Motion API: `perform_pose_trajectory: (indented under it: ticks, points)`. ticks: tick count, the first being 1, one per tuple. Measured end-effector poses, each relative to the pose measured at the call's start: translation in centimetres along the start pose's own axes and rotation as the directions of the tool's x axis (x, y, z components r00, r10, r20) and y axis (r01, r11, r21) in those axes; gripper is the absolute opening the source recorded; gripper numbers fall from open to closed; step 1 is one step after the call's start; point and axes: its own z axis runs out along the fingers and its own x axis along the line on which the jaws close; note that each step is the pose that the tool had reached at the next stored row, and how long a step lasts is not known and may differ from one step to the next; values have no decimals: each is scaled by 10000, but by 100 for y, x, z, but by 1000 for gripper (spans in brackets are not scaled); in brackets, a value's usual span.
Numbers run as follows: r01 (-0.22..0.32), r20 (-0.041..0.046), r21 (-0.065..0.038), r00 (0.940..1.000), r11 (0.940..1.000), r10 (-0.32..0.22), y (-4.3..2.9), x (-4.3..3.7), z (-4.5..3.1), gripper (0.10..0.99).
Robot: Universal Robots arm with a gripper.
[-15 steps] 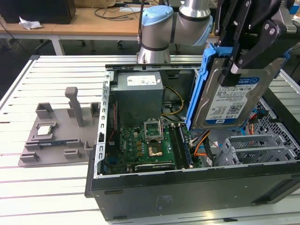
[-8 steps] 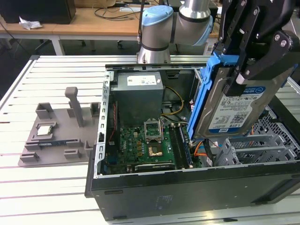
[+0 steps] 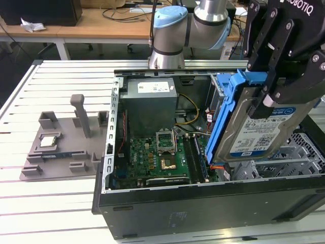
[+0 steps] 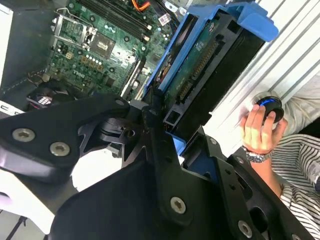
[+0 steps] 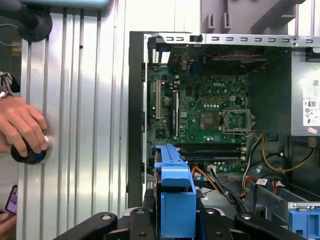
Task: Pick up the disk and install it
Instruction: 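Pick up the disk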
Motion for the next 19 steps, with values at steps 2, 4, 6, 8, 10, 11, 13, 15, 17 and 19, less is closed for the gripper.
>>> perform_pose_trajectory:
  ticks: [2,4,6,8,10,11,13,15,17,19]
  points:
    - [7,349,10,9994,10000,-8,1,3,0,365]
    - [9,398,12,9992,10000,-9,0,2,0,365]
    - [10,398,12,9992,10000,-10,-1,2,0,365]
    - [10,398,11,9992,10000,-10,-1,2,-1,365]
    - [11,397,12,9992,10000,-11,-23,3,-1,365]
    - [9,390,11,9992,10000,-10,-44,3,-1,365]
    - [9,378,10,9993,10000,-10,-113,3,-2,365]
    - [8,368,7,9993,10000,-9,-188,3,-5,365]
    - [9,368,6,9993,10000,-9,-260,4,-6,365]
    - [8,369,5,9993,10000,-8,-353,7,-6,365]
